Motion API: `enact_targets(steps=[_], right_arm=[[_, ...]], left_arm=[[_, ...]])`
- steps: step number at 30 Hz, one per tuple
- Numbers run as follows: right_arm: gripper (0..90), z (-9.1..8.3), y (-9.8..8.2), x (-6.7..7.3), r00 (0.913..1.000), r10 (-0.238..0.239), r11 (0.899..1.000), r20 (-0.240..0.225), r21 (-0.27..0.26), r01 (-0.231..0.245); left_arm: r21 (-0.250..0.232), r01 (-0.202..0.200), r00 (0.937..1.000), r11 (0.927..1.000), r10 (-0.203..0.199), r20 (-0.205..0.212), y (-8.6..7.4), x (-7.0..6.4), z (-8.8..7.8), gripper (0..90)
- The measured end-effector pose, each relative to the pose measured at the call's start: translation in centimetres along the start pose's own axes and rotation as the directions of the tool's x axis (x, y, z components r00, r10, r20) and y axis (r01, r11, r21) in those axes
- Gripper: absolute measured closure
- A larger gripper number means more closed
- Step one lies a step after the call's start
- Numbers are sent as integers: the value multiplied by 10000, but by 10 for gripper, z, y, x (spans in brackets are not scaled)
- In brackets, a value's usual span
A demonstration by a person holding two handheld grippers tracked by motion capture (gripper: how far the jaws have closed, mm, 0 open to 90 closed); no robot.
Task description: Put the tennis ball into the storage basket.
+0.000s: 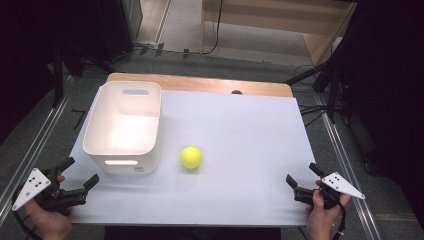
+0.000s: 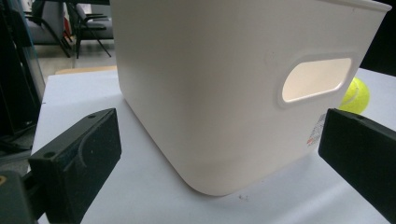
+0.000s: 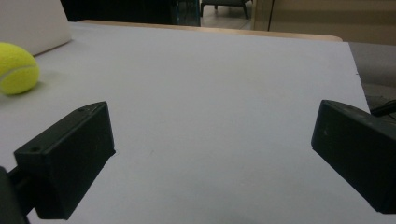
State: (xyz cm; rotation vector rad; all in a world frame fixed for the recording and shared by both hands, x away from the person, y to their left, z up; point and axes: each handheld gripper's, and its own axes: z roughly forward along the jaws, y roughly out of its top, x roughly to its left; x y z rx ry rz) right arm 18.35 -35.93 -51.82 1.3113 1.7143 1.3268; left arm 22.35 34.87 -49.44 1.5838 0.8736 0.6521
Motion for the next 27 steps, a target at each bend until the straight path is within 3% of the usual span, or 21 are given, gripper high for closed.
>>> enact_targets(steps=[3,13,16,27], right_arm=[[0,0,0,2,10000,-18,10000,76,59,18],[0,6,8,7,9975,-491,9960,-508,718,527],[0,8,11,8,9968,-436,9955,-669,814,490],[0,21,28,23,9844,-1074,9766,-1391,1707,1306]], left_arm=[[13,-11,10000,10000,11,15,0,-1,0,0],[37,-68,10000,10000,67,63,-2,-2,1,0],[16,-38,10000,10000,38,38,-2,-2,1,0],[49,-86,9999,10000,85,81,-2,-2,1,0]])
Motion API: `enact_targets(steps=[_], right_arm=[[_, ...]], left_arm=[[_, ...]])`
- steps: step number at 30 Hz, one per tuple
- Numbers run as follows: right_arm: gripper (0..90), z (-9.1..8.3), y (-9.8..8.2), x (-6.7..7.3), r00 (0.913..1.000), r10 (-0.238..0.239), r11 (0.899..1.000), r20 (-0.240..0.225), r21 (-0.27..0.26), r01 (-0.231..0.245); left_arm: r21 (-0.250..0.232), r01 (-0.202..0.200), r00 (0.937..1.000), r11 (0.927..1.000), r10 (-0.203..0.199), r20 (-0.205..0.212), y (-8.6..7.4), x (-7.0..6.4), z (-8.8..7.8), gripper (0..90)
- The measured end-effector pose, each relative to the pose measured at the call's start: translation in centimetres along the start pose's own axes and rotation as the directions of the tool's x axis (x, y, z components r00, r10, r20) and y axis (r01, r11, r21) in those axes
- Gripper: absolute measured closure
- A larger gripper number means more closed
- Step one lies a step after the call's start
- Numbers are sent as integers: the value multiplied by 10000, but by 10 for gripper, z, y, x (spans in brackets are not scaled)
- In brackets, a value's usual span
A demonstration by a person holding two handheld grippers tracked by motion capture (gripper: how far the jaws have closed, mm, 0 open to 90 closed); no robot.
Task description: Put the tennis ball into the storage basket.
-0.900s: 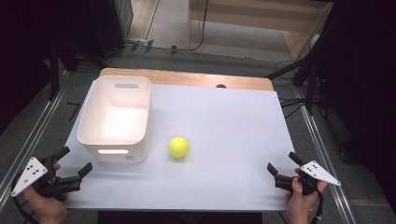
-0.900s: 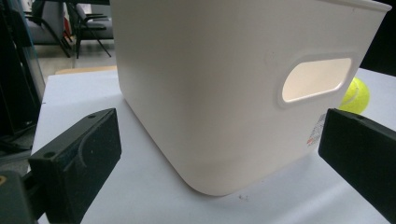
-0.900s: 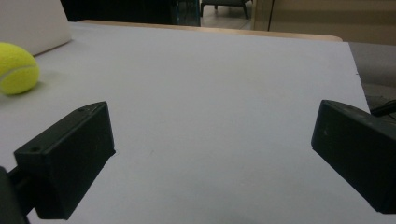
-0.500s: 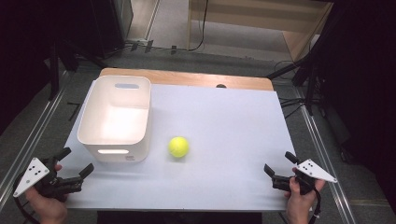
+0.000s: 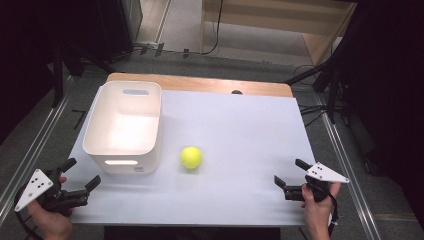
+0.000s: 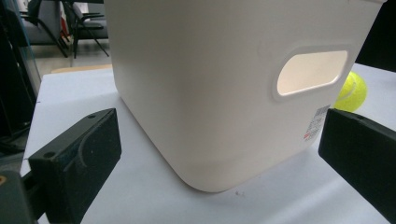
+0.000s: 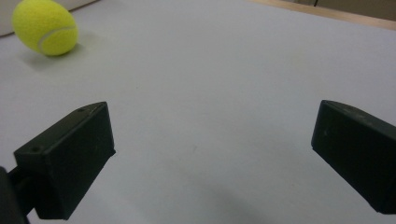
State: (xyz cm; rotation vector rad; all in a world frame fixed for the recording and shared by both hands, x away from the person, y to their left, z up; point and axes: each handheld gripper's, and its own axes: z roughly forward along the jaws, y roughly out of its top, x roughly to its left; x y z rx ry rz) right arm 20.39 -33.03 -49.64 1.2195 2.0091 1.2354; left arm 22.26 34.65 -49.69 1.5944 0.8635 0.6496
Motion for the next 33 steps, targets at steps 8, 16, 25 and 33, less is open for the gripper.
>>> enact_targets(steps=[8,16,25,33], right_arm=[[0,14,19,8,9973,-561,9971,-469,483,583],[0,27,37,12,9922,-948,9917,-811,791,1012],[0,41,48,18,9843,-1233,9836,-1261,1161,1381],[0,52,53,24,9778,-1327,9756,-1620,1527,1577]], left_arm=[[67,-105,9999,9999,104,29,0,0,1,0],[45,-57,10000,10000,57,46,0,-1,1,0],[44,-52,10000,10000,52,63,0,-1,1,0],[46,-51,10000,10000,51,66,0,-1,1,0]])
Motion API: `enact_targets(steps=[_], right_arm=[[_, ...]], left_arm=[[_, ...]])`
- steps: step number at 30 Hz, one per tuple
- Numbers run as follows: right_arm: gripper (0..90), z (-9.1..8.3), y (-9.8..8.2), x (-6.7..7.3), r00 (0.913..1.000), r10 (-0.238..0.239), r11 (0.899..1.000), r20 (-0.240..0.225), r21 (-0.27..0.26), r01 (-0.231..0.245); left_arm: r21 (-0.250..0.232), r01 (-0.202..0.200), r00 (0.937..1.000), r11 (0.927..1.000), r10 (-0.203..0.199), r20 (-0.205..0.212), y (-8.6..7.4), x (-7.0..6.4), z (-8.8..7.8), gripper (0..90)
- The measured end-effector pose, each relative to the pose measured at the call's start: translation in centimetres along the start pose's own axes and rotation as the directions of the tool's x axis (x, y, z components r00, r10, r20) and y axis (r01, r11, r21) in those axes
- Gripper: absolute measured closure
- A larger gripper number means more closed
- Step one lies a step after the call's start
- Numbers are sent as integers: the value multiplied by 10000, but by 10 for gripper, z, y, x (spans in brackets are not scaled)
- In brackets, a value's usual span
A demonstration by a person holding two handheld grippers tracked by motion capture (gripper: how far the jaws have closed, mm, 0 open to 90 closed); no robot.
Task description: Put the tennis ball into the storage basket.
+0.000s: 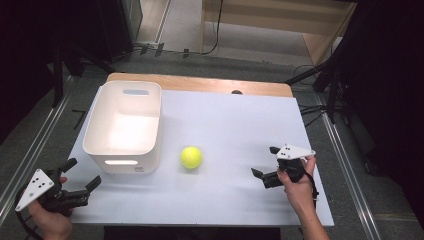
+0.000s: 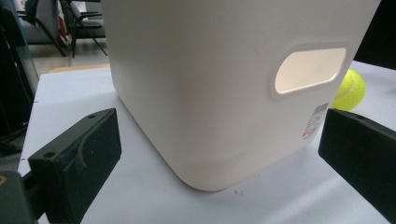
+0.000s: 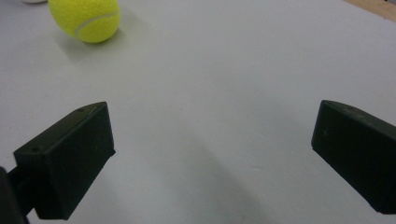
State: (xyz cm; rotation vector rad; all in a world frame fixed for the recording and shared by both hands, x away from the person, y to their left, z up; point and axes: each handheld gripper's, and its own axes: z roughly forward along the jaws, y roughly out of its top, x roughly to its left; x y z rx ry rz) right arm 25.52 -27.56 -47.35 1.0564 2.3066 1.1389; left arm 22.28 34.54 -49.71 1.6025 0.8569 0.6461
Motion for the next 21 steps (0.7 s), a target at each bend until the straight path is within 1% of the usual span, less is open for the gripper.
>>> enact_targets(steps=[6,7,14,16,21], right_arm=[[0,5,7,1,9999,-70,9999,-91,97,71],[0,6,8,1,9998,-165,9998,-113,89,166],[0,13,18,5,9991,-363,9990,-224,258,368],[0,14,19,5,9993,-304,9991,-224,298,311],[0,21,27,8,9985,-415,9980,-370,463,432]], left_arm=[[9,-4,10000,10000,4,1,0,0,0,0],[12,-9,10000,10000,9,1,0,0,0,0],[11,-11,10000,10000,11,9,0,0,0,0],[7,-8,10000,10000,8,10,0,0,0,0],[16,-13,10000,10000,13,22,0,0,0,0]])
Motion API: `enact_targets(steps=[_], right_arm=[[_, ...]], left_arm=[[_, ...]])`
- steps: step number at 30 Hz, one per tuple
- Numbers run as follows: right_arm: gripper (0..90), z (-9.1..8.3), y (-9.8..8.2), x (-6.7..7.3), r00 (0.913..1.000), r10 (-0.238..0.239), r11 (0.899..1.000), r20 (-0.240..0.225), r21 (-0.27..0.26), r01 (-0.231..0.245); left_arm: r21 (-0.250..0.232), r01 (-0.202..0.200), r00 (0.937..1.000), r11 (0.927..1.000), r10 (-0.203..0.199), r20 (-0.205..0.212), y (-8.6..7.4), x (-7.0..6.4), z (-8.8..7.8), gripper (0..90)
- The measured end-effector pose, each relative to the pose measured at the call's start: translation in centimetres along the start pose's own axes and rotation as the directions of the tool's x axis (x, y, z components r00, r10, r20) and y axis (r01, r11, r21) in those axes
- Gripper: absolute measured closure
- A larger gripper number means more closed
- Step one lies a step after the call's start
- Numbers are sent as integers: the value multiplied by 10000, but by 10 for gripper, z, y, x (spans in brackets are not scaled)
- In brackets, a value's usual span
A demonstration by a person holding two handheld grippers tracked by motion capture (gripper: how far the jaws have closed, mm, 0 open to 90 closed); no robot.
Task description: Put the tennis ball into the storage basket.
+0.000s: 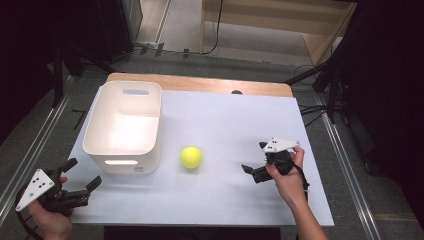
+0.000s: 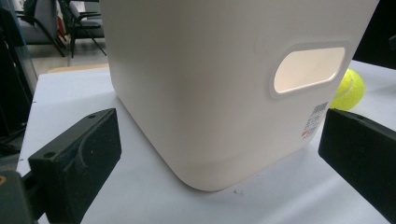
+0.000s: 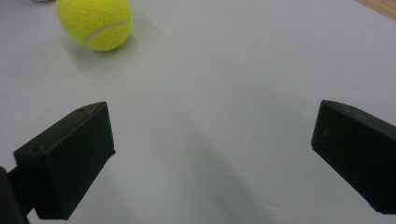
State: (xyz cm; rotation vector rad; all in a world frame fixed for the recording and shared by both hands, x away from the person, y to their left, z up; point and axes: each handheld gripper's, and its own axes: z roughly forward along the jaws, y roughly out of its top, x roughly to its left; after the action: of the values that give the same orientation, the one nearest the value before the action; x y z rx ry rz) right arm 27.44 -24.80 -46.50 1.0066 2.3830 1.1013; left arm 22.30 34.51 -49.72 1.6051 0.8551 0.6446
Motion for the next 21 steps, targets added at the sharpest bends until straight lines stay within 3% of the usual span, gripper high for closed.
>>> enact_targets(steps=[21], right_arm=[[0,25,26,7,9991,-280,9985,-329,471,296]], left_arm=[[46,-35,10000,10000,35,73,0,0,1,0]])
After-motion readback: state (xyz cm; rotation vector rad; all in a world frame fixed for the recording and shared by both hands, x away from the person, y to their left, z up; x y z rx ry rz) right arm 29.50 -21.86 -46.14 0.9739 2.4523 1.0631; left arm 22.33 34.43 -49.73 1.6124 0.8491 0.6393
